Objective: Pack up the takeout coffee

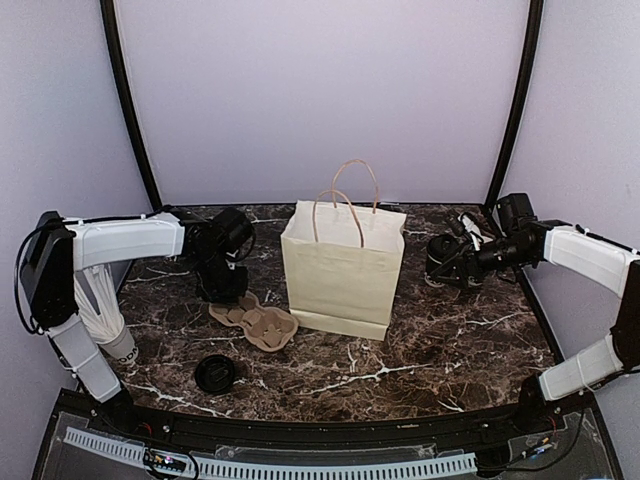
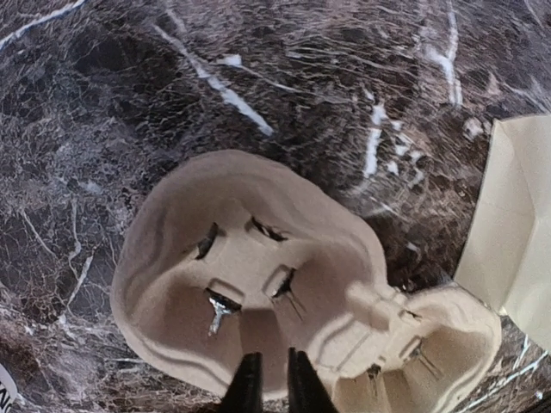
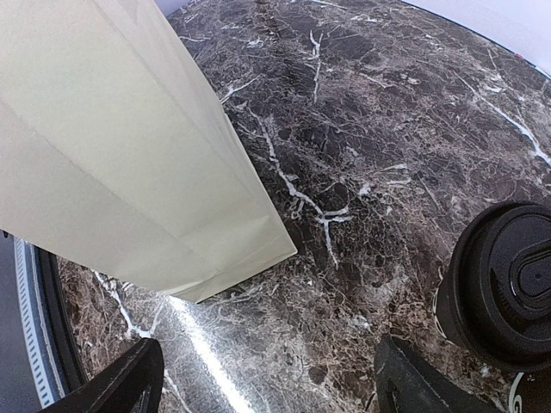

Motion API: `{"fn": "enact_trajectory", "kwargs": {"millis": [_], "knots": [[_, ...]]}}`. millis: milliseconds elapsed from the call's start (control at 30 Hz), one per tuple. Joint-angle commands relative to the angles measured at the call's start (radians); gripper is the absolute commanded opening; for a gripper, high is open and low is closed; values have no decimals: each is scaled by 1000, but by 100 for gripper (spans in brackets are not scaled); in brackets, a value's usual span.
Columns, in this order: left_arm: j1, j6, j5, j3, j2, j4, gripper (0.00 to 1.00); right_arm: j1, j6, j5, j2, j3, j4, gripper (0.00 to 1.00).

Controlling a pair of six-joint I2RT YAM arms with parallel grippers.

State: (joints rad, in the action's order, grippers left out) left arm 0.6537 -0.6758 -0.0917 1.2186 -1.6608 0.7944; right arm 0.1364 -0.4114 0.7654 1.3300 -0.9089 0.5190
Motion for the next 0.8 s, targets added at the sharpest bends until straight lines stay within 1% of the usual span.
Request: {"fn": "enact_trajectory", "kwargs": {"millis": [0,67,167,367,467,500,533,567,633,700,767], "knots": [[-35,52,-15,11,-59,-46,9,-7,-12,-5,-27,11,-20,86],[-50,62,-5,16,-79,-65,3,-6,-12,-10,-27,13,-22,86],[-84,76,2,22,-103,-94,1,-6,-16,-14,-21,12,-20,86],[-172,127,-33,62,-164,-136,0,-6,-20,-21,-8,11,-18,86],[-193,186,-93,131,-224,-173,0,-6,-24,-25,2,11,-19,86],[-196,215,-101,153,-265,-177,0,-6,-25,-26,6,10,-18,86],[-196,227,-111,208,-289,-178,0,-6,-26,-26,9,9,-15,86],[-196,243,-112,236,-335,-174,0,-6,-26,-26,11,8,-13,86],[-197,255,-102,349,-385,-167,0,-7,-26,-28,10,8,-13,86],[-197,261,-82,395,-409,-182,0,-6,-25,-32,5,10,-13,86],[-197,265,-56,415,-414,-238,0,-6,-24,-37,1,11,-15,86]]}}
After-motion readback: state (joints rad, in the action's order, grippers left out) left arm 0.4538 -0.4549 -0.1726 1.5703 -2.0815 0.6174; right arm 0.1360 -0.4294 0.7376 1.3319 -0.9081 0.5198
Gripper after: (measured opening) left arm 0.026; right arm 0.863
